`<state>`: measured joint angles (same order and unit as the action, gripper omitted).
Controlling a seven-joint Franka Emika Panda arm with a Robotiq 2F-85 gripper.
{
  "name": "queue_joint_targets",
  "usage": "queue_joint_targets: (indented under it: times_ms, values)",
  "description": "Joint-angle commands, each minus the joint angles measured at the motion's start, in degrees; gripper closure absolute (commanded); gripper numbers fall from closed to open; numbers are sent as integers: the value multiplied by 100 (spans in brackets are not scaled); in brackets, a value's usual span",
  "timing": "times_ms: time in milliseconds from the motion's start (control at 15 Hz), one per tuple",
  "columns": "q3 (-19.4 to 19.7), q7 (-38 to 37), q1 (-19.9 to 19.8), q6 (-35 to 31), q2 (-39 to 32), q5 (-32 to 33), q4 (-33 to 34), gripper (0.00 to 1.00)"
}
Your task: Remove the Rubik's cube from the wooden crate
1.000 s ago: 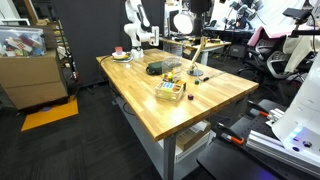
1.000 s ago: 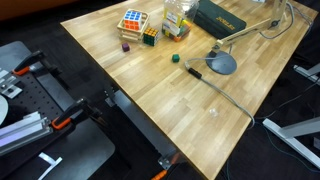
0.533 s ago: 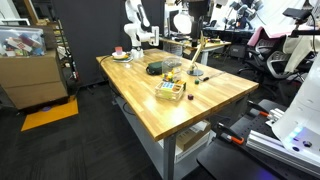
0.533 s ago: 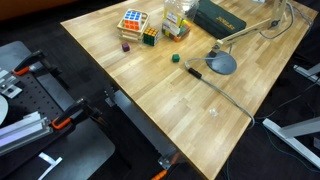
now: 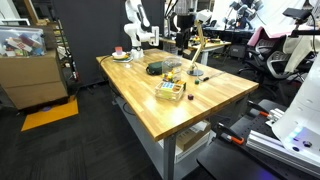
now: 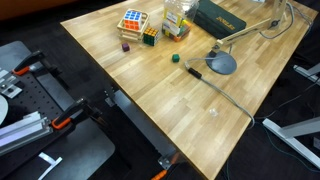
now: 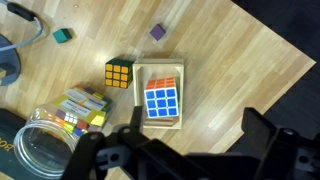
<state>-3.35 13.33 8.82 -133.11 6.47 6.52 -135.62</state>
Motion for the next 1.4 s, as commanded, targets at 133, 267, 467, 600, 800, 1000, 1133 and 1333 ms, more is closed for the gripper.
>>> queue_joint_targets:
  times_ms: [133, 267, 467, 600, 800, 1000, 1133, 1333]
  values:
    - [-87, 172, -135, -1, -513, -163, 381, 0]
    - [-91, 280, -157, 8, -700, -203, 528, 0]
    - [-92, 298, -158, 25, -704, -206, 554, 0]
    - [-92, 299, -158, 30, -702, -207, 556, 0]
    - [-118, 320, -142, 13, -834, -168, 645, 0]
    - [-131, 301, -160, 119, -1109, -59, 820, 0]
    - [-109, 245, -181, 129, -1380, 138, 955, 0]
    - [-107, 458, -267, -164, -1975, 97, 1241, 0]
